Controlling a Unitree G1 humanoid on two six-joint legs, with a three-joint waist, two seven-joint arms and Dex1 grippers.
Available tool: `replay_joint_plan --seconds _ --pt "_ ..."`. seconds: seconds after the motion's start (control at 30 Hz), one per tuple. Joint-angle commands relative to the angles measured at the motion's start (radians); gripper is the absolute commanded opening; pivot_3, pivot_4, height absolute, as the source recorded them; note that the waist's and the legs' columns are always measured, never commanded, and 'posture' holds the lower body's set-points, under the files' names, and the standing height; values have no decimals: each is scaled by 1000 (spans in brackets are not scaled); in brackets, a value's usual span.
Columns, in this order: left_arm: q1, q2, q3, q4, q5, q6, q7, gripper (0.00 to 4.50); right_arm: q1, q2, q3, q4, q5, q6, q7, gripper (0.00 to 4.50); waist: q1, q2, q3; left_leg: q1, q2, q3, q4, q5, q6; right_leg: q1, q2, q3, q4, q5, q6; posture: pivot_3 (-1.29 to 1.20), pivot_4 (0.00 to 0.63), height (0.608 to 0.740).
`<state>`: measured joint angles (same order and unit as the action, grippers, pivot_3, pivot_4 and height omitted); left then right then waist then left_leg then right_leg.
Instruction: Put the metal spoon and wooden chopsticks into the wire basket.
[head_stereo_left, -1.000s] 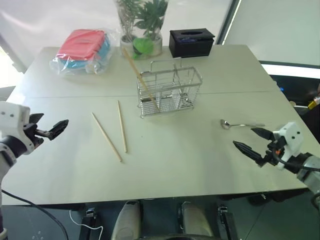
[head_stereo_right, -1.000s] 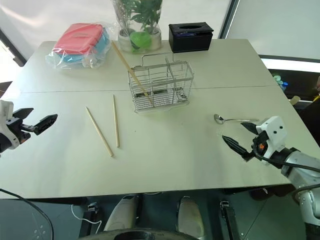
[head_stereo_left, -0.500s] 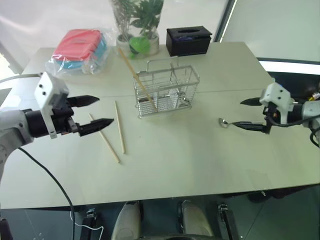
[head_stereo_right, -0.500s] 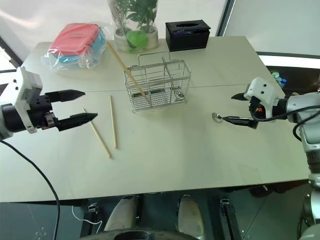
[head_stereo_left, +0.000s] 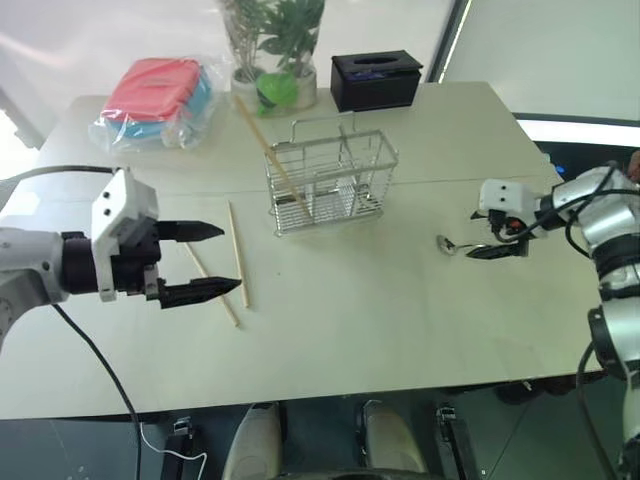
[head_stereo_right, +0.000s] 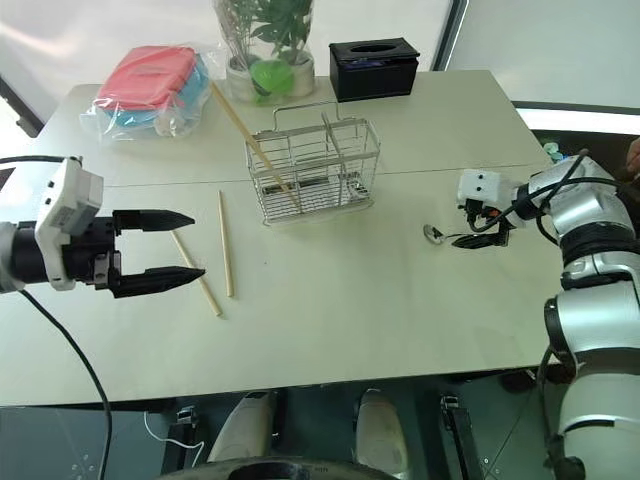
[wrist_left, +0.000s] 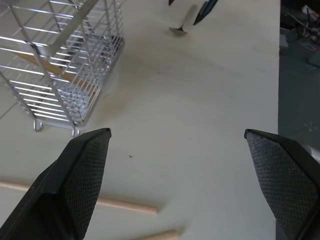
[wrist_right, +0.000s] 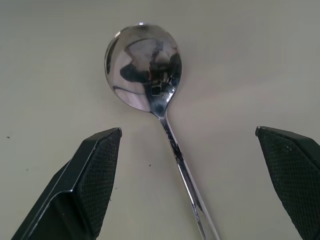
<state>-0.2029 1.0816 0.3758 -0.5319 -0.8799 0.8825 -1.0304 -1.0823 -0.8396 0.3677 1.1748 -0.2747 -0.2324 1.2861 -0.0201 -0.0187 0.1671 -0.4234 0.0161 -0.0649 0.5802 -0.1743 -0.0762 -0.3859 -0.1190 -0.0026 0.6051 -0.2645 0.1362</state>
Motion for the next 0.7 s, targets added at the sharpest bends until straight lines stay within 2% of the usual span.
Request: replay_joint_plan --seconds 0.03,0.27,0.37,0.4,0.5,0.6,0.7 --pt "-4 22 24 -39 -19 -11 -6 4500 -44 10 3 60 -47 -22 -35 4452 0 0 0 0 0 0 0 0 0 0 0 0 0 0 0 0 150 715" --pt "-5 28 45 -63 -45 6 16 4500 -49 43 2 108 -93 -32 -77 4452 -3 0 0 6 0 0 0 0 0 2 0 1 7 -1 0 0 150 715" --pt "-1 29 53 -71 -54 8 25 4500 -48 52 -9 113 -89 -37 -74 3640 -6 -1 0 11 0 0 0 0 0 7 0 1 7 -2 -2 0 150 715" --pt "-3 29 55 -72 -59 10 30 4500 -48 54 -14 115 -86 -35 -69 3205 -7 -1 0 13 0 0 0 0 0 9 0 1 7 -3 -2 0 150 715" --pt "-15 31 56 -67 -75 11 47 4500 -46 58 -17 116 -84 -41 -56 1511 -12 -1 0 15 0 0 0 0 0 11 0 1 7 -3 -2 0 150 715" --pt "-20 34 55 -61 -77 6 52 4500 -45 62 -20 117 -81 -41 -52 150 -20 -1 0 15 0 0 -1 0 0 11 0 1 7 -3 -2 0 150 715" --pt "-30 37 51 -54 -82 4 57 4500 -41 62 -25 115 -82 -46 -49 24 -24 -1 0 15 0 -1 -1 0 0 11 0 1 8 -3 -1 0 150 715"
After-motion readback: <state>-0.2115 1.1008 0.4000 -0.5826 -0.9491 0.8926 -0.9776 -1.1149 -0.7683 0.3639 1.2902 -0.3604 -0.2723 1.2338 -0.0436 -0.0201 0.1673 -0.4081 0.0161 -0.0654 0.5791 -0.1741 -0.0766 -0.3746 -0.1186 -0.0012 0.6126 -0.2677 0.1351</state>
